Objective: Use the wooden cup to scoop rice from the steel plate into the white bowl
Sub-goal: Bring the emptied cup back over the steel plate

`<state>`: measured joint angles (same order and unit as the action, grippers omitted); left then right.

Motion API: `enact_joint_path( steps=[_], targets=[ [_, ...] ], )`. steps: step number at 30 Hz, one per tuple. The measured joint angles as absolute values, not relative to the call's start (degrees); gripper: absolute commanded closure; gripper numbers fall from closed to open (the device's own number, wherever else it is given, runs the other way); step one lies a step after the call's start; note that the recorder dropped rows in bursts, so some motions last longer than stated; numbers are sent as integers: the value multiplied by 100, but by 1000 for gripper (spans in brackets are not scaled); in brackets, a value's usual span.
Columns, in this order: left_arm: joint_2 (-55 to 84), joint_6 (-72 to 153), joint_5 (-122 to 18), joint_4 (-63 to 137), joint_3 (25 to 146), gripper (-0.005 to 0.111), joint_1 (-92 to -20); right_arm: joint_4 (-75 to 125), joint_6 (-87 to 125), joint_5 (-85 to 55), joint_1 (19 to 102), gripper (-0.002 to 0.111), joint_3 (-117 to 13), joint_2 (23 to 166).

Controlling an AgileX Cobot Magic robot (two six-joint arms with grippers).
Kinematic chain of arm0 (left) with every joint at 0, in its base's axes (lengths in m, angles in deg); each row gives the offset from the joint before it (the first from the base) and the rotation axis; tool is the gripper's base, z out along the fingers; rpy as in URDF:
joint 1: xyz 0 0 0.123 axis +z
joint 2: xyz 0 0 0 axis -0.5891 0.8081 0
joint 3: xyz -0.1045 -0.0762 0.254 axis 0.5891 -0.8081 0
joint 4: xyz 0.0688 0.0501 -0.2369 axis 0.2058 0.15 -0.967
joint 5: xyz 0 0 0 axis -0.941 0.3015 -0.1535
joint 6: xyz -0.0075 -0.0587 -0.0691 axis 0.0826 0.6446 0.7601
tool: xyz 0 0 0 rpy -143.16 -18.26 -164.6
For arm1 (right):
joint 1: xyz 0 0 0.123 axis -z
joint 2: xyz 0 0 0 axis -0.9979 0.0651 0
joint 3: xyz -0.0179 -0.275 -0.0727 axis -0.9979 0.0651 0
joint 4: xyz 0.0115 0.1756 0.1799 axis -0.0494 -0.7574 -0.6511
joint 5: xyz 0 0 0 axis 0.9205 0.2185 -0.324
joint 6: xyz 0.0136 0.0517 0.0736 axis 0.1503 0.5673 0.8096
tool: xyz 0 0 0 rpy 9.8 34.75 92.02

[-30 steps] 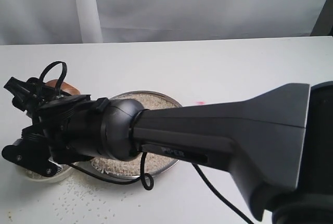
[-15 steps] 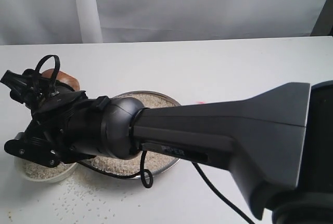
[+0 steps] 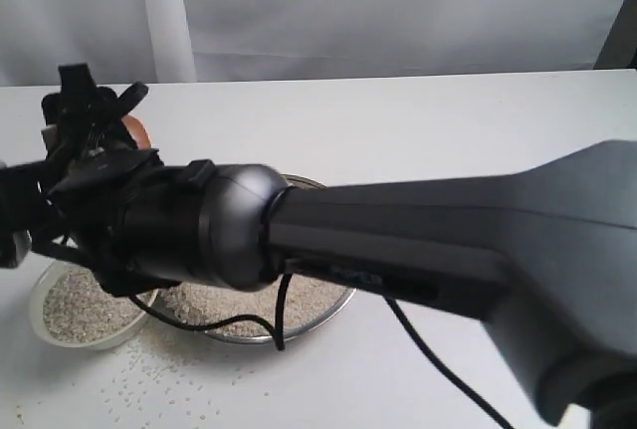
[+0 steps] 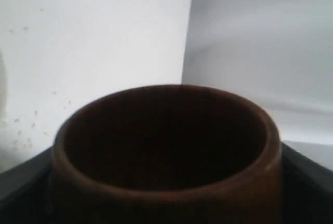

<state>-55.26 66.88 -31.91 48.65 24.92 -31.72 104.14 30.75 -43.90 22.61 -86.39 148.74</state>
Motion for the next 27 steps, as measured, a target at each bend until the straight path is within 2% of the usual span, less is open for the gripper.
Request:
enact_joint_path(
  steps=[7,16,27],
  targets=[
    [-5526,6688,-3191,4865,2492,107,-3172,9976,3402,-4877,2571,108,-8639,14300],
    [-5526,6688,-3191,4865,2492,107,-3172,7992,701,-6146,3149,108,-8651,14233],
    [-5526,6688,-3191,4865,2492,107,-3172,7313,-1345,-6409,3460,108,-8651,14667]
  ],
)
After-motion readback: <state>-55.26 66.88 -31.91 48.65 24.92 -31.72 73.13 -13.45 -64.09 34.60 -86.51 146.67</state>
